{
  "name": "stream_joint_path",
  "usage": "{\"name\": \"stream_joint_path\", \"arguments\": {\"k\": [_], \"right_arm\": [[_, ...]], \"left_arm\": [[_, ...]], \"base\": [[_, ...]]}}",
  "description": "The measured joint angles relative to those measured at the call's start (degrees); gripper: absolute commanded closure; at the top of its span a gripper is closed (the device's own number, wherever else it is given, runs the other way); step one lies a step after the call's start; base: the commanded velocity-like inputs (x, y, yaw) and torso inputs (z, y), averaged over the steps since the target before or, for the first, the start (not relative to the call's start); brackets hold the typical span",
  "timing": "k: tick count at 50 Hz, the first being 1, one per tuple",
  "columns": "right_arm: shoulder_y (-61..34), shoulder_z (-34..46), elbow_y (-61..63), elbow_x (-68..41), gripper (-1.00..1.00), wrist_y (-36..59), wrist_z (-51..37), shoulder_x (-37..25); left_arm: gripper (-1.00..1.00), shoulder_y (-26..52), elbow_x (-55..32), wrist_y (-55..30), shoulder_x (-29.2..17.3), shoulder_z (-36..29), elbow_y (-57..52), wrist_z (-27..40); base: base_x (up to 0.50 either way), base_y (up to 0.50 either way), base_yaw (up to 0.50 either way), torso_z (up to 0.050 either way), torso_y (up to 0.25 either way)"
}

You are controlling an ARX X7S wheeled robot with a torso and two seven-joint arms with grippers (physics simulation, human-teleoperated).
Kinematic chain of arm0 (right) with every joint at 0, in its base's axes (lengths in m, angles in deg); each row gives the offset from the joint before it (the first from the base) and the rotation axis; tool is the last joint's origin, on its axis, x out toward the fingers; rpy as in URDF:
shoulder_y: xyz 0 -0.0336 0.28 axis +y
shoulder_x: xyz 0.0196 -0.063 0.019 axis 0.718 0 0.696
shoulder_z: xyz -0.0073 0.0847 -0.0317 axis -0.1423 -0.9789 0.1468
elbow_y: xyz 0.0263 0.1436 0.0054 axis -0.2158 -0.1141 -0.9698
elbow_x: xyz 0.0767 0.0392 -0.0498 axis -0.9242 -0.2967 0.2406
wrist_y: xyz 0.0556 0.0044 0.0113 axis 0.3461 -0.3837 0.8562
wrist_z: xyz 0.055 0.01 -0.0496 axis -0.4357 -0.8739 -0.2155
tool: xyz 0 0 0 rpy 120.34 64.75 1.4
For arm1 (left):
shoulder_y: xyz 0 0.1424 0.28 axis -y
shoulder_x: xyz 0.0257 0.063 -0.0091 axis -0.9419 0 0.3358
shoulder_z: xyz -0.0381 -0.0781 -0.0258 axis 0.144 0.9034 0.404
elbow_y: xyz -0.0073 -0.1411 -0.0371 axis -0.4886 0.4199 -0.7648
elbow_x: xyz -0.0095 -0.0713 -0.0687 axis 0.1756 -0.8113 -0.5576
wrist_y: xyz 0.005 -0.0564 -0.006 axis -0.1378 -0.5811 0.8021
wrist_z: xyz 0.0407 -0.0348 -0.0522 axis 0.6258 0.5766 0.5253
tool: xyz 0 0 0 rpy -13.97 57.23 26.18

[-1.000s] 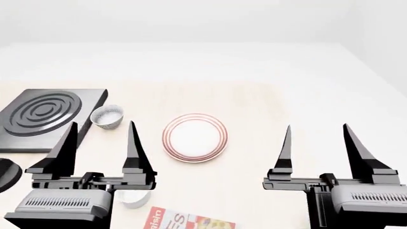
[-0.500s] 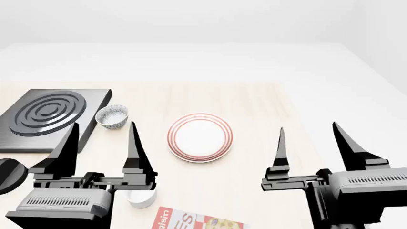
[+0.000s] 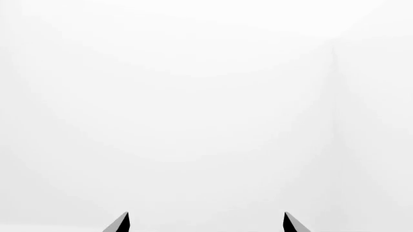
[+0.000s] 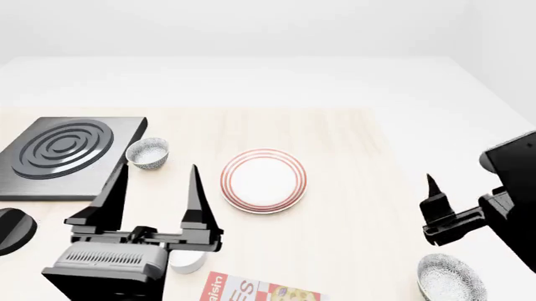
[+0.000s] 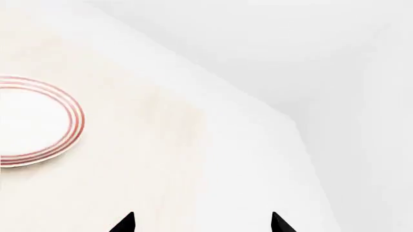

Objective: Pick the akita bowl next to the cookies box and place it on the plate.

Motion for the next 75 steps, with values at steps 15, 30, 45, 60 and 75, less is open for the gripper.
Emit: {"name": "stream_joint_path", "arguments": {"k": [15,30,45,60,75], "right_arm": [[-6.3,9.6,-15.2,-22.8,-1.00,5.8,-1.1,-19.5],[0.7,14.4,-18.2,-29.6,-1.00,-5.8,3.3,-28.8],[5.7,17.5,-21.5,-27.3,-1.00,-16.6,6.3,-30.4],[13.4,24.1,-25.5,-23.0,-1.00,-28.8,6.8,-30.4],[15.7,27.7,-28.1,-18.0,-1.00,-28.6,7.7,-26.1]], "left_arm": [[-1.00,0.3,-0.5,0.0,0.2,-0.5,0.7,0.7],[-1.00,0.2,-1.3,0.0,-0.4,-0.4,0.9,1.1],[-1.00,-0.1,-1.6,0.3,-1.1,-0.5,1.4,1.3],[-1.00,-0.5,-1.7,0.4,-1.7,-0.6,1.7,1.7],[-1.00,-1.0,-1.9,0.6,-2.2,-0.5,1.7,2.3]], "base": [[0.00,0.00,0.00,0.000,0.000],[0.00,0.00,0.00,0.000,0.000],[0.00,0.00,0.00,0.000,0.000],[0.00,0.00,0.00,0.000,0.000],[0.00,0.00,0.00,0.000,0.000]]}}
